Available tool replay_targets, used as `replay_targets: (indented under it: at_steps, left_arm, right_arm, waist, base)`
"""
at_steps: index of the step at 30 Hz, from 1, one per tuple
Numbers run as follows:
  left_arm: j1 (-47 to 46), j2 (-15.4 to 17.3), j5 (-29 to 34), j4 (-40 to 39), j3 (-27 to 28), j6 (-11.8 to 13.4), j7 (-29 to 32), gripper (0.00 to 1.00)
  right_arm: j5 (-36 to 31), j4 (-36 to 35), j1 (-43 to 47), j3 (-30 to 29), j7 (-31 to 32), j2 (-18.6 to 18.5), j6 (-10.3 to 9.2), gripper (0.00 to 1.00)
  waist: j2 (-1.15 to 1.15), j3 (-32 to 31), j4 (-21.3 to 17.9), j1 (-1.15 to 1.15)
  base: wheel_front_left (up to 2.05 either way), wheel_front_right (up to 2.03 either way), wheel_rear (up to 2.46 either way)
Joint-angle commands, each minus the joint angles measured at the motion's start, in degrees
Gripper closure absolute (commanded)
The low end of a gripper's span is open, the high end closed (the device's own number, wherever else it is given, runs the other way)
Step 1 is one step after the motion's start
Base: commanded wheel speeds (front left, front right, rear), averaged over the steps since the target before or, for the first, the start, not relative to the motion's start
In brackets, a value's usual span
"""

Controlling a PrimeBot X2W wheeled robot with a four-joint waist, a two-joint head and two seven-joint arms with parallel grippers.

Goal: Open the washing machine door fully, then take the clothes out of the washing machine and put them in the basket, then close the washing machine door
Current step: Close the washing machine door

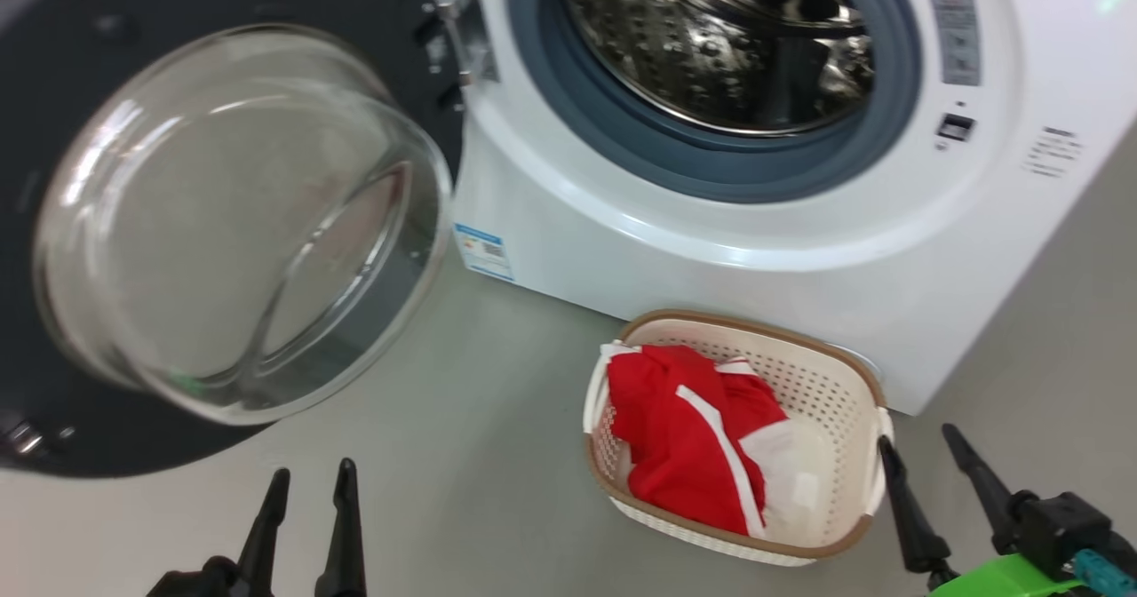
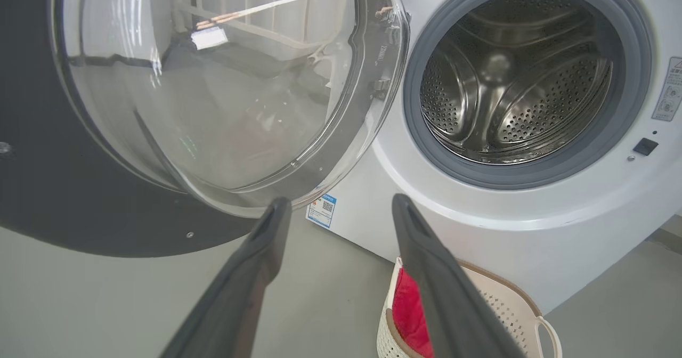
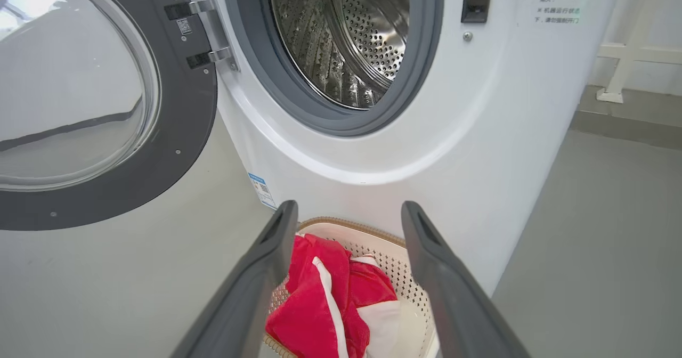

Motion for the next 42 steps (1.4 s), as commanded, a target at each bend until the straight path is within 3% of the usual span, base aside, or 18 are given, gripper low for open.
replay_targets:
  at_steps: [1,10,22,23,24,25,26,32,39,42]
  left_arm:
    - [0.3,0.6,-0.7,-1.8,2.1,0.8,-0.5,0.00]
    - [2.0,0.6,-3.8,-4.5,3.4,3.5,-0.5,0.00]
    - [2.4,0.6,-5.0,-5.6,4.1,3.7,-0.5,0.00]
    - [2.2,0.6,-5.0,-5.8,4.3,3.5,-0.5,0.24]
    - [1.9,0.6,-5.1,-6.1,4.6,3.3,-0.5,0.60]
    - [1.6,0.6,-5.2,-6.5,4.9,3.1,-0.5,0.74]
    - [1.3,0.6,-5.1,-6.9,5.4,2.8,-0.5,0.99]
    - [-2.2,0.6,-4.3,-12.0,10.9,-0.3,-0.5,1.00]
    - [-10.2,0.6,0.2,-21.7,23.2,-4.9,-0.5,1.00]
    - [-15.3,2.4,0.4,-22.7,27.6,-6.2,-0.5,1.00]
  right_arm:
    - [0.1,-0.7,-1.4,2.5,-0.4,-1.5,0.36,0.00]
    - [1.2,1.8,-5.7,7.8,-0.4,-3.2,0.36,0.00]
    - [1.9,2.4,-6.5,8.8,-0.4,-3.7,0.36,0.00]
    - [1.9,2.4,-6.5,8.6,-0.4,-3.7,0.36,0.00]
    - [1.8,2.3,-6.4,8.5,-0.4,-3.6,0.36,0.00]
    - [1.8,2.3,-6.3,8.4,-0.4,-3.6,0.36,0.00]
    - [1.8,2.2,-6.3,8.2,-0.4,-3.5,0.36,0.00]
    - [1.5,2.0,-5.8,7.6,-0.4,-2.9,0.36,0.00]
    - [1.3,2.0,-5.9,7.4,-0.4,-2.7,0.36,0.00]
    - [1.4,2.0,-6.0,7.2,-0.4,-2.7,0.36,0.00]
  waist:
    - [0.00,-0.2,2.8,0.00]
    - [0.00,0.8,3.6,0.00]
    - [0.00,1.2,3.6,0.00]
    - [0.00,1.2,3.6,0.00]
    - [0.00,1.3,3.6,0.00]
    - [0.00,1.4,3.7,0.00]
    - [0.00,1.5,3.7,0.00]
    - [0.00,2.0,3.9,0.00]
    - [0.00,2.3,3.9,0.00]
    - [0.00,2.4,3.9,0.00]
  base:
    - [0.00,0.00,0.00]
    - [0.00,0.00,0.00]
    - [0.00,0.00,0.00]
    - [0.00,0.00,0.00]
    - [0.00,0.00,0.00]
    - [0.00,0.00,0.00]
    - [0.00,0.00,0.00]
    - [0.00,0.00,0.00]
    - [0.00,0.00,0.00]
    - [0.00,0.00,0.00]
